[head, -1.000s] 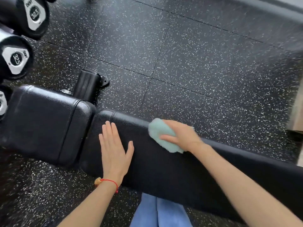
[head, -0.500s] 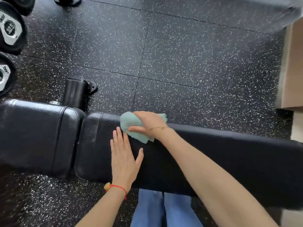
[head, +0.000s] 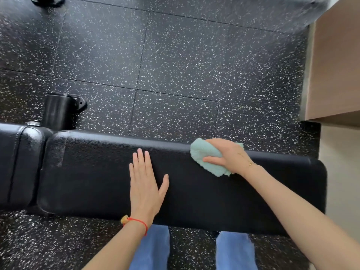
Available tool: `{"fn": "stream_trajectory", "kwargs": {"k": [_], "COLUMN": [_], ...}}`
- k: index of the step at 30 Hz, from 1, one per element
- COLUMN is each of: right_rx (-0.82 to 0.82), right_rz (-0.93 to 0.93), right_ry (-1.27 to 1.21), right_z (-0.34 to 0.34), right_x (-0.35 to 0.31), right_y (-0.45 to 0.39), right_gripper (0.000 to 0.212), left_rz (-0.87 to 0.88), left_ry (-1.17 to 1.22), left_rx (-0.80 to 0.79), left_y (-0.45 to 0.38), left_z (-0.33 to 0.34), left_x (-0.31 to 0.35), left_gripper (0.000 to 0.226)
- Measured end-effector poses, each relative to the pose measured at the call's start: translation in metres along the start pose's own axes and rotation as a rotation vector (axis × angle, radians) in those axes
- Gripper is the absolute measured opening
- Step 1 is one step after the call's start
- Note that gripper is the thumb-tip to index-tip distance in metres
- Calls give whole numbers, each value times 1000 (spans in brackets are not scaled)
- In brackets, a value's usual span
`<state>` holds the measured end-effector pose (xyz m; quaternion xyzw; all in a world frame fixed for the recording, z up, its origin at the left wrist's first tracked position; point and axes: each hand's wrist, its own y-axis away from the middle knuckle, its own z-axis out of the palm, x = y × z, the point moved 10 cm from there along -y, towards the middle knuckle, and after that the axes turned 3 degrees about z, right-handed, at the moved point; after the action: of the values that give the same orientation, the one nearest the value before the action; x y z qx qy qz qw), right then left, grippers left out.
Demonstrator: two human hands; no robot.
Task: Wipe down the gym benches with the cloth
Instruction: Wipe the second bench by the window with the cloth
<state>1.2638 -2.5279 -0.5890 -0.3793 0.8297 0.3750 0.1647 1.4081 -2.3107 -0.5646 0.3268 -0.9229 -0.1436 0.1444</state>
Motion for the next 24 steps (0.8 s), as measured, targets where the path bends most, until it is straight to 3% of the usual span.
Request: {"fn": "stream_trajectory", "kwargs": {"k": [10, 16, 21, 24], "right_rx": [69, 295, 575, 639], "right_rz": [153, 317, 468, 476], "right_ry": [-19, -257, -498, -512], "right_z": [-90, -99, -64, -67], "right_x": [207, 283, 291, 292], "right_y": [126, 190, 234, 229], "right_gripper": [59, 55, 62, 56], "left_rz": [106, 396, 528, 567], "left_ry": [63, 32, -36, -71], "left_rx": [27, 50, 52, 92], "left_y": [21, 35, 47, 50], "left_z": [51, 77, 99, 104], "left_x": [226, 344, 373, 365], "left_gripper": [80, 74, 73, 73]}}
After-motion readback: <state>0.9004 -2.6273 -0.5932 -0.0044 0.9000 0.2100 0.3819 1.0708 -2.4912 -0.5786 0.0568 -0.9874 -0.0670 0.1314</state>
